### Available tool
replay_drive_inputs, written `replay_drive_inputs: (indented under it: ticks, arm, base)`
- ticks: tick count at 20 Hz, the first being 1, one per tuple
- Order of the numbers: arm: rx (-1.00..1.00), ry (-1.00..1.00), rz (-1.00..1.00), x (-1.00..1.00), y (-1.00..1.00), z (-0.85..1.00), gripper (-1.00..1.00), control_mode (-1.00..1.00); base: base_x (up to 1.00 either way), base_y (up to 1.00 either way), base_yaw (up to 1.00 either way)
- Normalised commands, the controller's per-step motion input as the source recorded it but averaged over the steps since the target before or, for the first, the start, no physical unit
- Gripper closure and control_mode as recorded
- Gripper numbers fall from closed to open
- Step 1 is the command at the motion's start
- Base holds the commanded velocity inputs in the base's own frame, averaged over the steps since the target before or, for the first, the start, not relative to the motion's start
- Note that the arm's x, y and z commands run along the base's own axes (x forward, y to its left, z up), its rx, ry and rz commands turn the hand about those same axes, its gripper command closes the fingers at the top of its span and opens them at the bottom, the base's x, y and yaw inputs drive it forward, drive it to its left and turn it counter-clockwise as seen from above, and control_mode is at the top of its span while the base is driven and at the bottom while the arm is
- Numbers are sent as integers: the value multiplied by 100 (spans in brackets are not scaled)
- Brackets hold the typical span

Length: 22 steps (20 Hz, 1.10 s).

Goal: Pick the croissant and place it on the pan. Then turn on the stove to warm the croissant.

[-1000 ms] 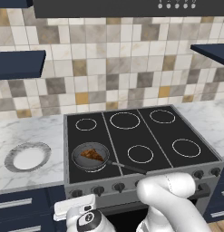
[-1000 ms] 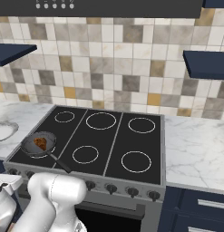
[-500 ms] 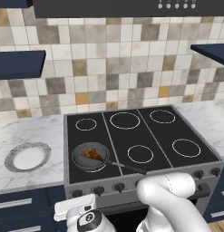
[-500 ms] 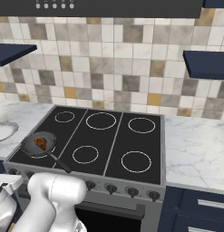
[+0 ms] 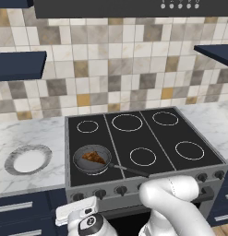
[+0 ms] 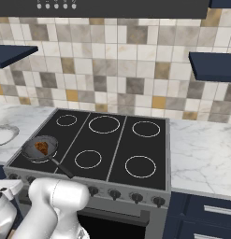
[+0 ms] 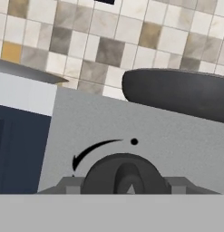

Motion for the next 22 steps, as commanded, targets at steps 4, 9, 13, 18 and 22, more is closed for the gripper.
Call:
replay_drive_inputs:
  ticks: [4, 9, 13, 18, 22]
  arm:
    - [-14, 0, 0, 0, 0, 0, 100, -100]
    - [-13, 0, 3, 0, 0, 0, 100, -100]
    - [-12, 0, 5, 0, 0, 2, 100, -100]
    - [-13, 0, 8, 0, 0, 4, 100, -100]
    - [-14, 0, 12, 0, 0, 11, 100, -100]
  base:
    - [0, 0, 0]
    - [0, 0, 0]
    - [0, 0, 0]
    - [0, 0, 0]
    - [0, 0, 0]
